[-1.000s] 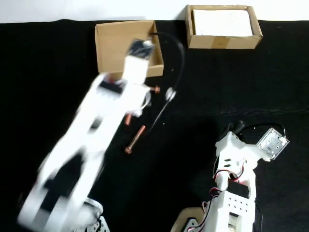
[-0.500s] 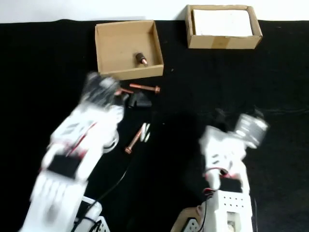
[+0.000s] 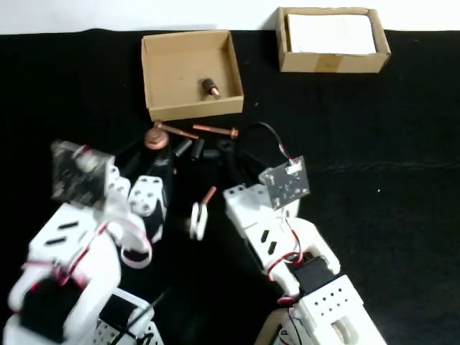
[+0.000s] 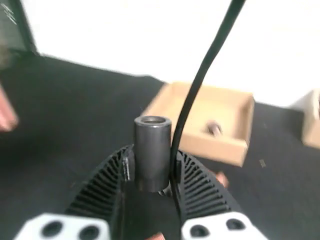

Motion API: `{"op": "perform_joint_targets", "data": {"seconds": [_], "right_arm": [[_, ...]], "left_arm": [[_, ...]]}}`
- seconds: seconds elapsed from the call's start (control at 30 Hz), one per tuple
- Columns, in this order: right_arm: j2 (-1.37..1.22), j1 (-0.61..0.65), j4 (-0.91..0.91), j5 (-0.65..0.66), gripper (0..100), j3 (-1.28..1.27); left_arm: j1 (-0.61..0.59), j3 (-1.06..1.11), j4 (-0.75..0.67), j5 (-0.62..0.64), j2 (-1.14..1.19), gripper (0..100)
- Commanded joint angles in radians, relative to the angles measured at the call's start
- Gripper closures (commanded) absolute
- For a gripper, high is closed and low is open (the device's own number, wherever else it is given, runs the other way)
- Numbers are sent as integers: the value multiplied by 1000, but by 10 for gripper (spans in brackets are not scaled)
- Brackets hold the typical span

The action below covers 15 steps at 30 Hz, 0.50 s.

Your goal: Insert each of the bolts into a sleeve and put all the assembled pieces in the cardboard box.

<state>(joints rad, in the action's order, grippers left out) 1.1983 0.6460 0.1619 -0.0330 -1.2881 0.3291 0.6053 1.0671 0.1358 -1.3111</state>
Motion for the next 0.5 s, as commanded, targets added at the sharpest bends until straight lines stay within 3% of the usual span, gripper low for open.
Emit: {"op": "perform_joint_targets", "data": {"seconds": [0.0,0.47], "right_arm": [[27,35,-22,6,990,104],[27,30,-300,5,991,-168]], "left_arm": [[45,-85,2,15,38,991],[137,-426,-5,167,501,991]]}}
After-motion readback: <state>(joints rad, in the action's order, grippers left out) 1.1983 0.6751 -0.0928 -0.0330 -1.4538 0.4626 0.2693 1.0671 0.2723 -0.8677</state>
